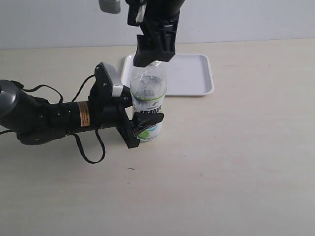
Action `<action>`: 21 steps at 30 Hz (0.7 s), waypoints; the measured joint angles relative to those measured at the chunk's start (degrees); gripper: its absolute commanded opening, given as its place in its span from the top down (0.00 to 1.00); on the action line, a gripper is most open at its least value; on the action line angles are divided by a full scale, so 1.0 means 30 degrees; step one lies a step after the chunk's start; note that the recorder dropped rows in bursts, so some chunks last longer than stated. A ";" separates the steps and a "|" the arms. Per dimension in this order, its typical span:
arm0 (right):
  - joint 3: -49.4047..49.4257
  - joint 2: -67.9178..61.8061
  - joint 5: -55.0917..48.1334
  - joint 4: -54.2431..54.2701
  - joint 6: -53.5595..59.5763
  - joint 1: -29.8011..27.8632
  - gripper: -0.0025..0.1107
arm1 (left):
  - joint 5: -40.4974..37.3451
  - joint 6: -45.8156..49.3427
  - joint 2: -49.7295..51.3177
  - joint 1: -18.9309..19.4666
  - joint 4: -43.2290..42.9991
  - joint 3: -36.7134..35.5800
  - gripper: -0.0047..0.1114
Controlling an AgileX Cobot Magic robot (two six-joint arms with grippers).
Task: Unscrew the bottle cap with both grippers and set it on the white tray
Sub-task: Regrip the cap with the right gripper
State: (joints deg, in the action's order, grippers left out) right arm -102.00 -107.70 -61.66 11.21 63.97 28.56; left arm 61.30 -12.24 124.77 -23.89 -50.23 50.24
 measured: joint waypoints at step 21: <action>0.0000 0.0000 -0.1946 -0.1472 -1.5914 0.0000 0.29 | 0.0000 0.0000 0.0000 0.0000 0.0000 0.0000 0.96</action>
State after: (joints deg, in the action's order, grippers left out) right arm -102.00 -107.70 -67.50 6.79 16.23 28.56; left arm 61.30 -12.24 124.77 -23.89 -50.23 50.24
